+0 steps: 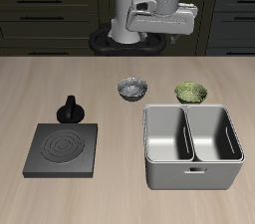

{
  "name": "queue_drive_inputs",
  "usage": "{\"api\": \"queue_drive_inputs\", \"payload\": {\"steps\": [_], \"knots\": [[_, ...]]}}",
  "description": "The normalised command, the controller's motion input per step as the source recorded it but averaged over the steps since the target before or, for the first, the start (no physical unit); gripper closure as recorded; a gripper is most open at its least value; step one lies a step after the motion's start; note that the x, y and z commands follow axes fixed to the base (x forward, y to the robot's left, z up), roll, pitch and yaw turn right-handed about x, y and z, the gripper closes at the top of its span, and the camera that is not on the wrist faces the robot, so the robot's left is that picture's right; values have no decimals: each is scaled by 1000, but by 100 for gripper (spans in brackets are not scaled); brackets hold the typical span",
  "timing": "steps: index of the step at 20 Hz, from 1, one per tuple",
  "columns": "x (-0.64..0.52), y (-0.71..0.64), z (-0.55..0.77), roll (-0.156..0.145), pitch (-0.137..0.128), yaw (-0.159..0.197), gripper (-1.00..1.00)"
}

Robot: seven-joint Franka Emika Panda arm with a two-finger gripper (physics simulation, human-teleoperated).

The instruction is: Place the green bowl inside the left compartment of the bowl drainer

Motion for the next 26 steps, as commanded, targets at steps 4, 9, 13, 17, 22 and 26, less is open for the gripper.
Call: {"api": "queue_drive_inputs", "payload": {"steps": [4,9,13,17,22,26], "knots": [[24,568,-95,26,9,16,-100],[81,441,-97,37,17,10,-100],[83,327,-35,57,8,7,-100],[162,176,-178,11,10,19,-100],[127,51,-244,-12,14,22,-100],[115,3,-350,4,29,-12,-100]]}}
